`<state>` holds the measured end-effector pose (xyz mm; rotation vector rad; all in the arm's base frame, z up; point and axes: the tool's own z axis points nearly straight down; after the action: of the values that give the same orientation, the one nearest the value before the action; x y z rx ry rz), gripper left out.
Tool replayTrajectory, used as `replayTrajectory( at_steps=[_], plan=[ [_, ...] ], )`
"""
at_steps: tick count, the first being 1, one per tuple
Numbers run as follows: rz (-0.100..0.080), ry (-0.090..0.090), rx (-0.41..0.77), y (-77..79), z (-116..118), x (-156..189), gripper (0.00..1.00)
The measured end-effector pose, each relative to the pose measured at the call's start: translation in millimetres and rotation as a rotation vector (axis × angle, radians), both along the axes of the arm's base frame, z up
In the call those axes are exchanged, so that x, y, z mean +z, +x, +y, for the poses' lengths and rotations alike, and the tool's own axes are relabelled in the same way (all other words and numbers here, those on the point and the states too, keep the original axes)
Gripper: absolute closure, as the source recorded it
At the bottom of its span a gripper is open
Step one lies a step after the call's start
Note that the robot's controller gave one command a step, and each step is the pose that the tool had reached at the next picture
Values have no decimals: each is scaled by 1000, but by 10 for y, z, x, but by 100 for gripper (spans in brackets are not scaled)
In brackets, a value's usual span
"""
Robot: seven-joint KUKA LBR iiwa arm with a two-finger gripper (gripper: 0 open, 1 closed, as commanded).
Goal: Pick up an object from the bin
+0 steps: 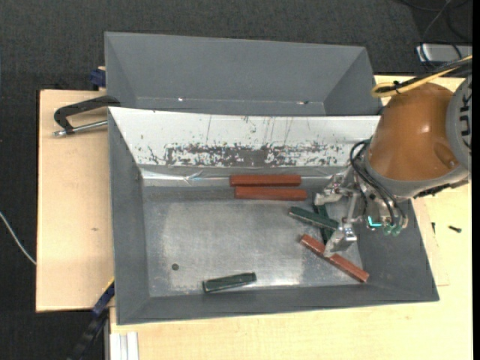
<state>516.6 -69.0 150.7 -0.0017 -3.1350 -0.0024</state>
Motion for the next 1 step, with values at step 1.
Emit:
replayTrajectory(
  at_steps=[1],
  plan=[
    [-8,-1,1,19,2,37,0]
  ],
)
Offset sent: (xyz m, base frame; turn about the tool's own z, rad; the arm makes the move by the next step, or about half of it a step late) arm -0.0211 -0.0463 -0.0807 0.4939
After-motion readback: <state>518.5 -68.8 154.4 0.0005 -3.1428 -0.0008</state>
